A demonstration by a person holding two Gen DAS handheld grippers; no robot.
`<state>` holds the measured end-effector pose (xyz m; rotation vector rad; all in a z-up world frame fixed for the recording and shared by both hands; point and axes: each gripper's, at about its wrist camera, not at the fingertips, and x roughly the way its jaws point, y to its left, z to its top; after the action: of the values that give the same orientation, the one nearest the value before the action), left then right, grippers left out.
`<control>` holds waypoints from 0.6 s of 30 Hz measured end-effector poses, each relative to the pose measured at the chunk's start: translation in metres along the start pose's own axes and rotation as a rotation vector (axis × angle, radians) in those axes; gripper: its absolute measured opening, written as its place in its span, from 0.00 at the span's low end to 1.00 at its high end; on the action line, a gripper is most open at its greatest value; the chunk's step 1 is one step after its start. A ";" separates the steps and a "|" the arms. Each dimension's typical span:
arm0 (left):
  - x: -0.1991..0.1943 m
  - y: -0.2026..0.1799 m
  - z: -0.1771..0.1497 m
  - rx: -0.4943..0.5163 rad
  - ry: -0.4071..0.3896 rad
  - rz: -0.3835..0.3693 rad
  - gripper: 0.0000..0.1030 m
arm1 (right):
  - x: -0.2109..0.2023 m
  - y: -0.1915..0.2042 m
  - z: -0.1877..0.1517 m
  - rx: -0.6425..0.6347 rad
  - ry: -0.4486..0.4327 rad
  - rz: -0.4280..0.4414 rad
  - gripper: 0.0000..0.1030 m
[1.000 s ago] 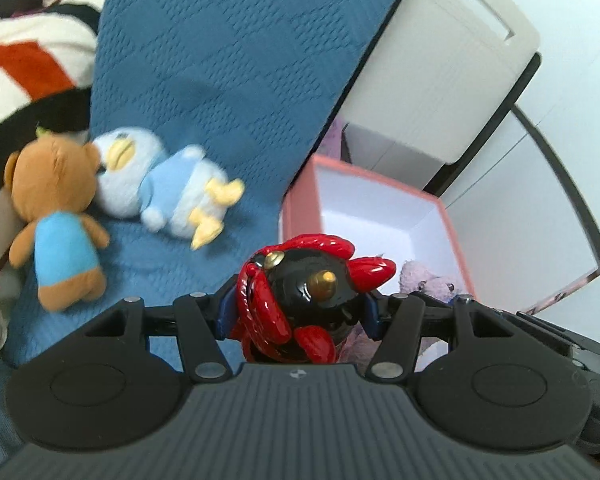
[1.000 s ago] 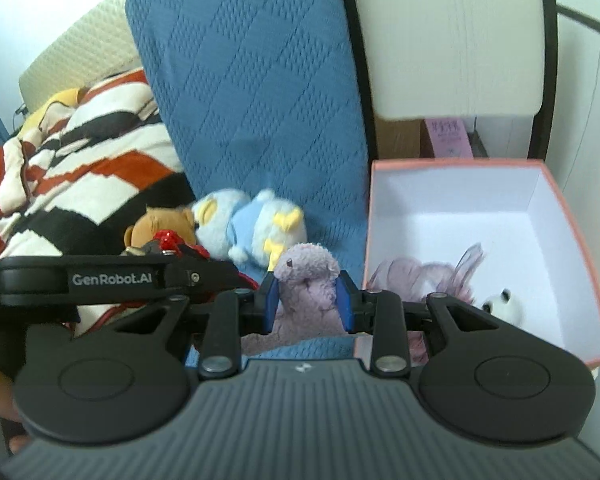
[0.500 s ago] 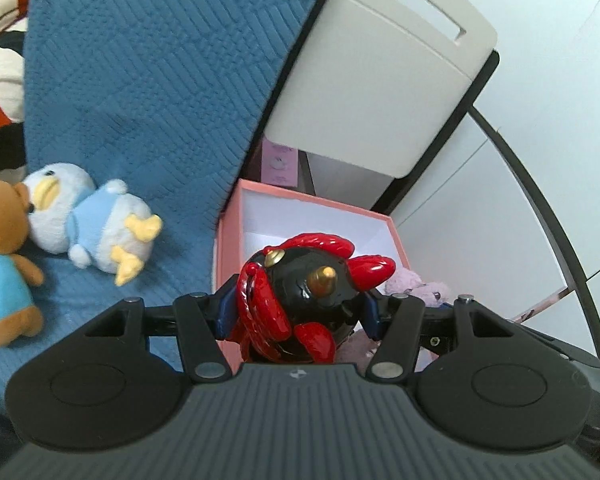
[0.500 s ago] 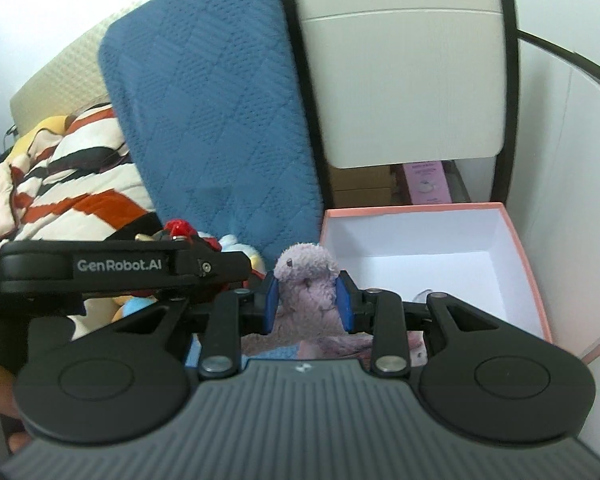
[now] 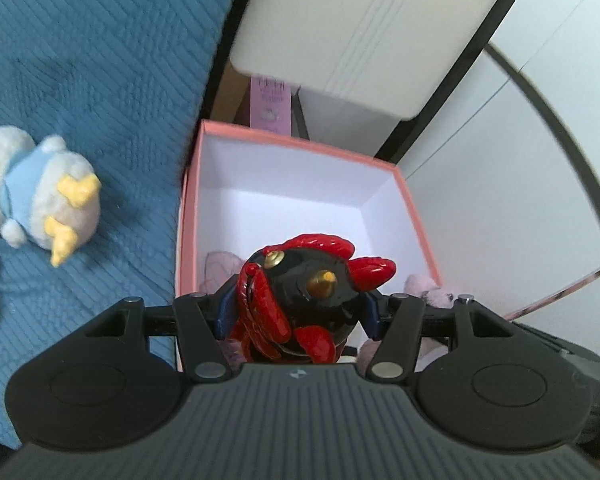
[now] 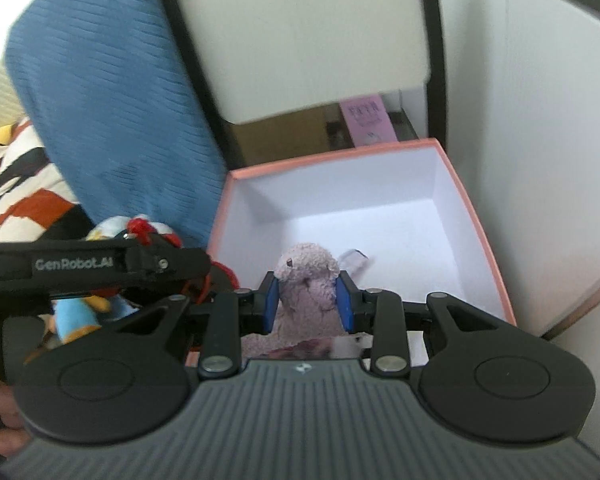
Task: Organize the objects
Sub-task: 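Carry the red-black figure and pink mouse over the pink box with both tools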
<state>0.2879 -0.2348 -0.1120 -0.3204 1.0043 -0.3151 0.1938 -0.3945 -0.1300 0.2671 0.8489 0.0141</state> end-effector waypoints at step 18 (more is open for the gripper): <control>0.116 -0.002 -0.030 0.024 0.201 0.063 0.62 | 0.081 -0.062 -0.050 0.047 0.215 -0.035 0.33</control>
<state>0.3194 -0.2864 -0.2150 -0.2381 1.2046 -0.3054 0.2046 -0.4336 -0.2366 0.2983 1.0690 -0.0097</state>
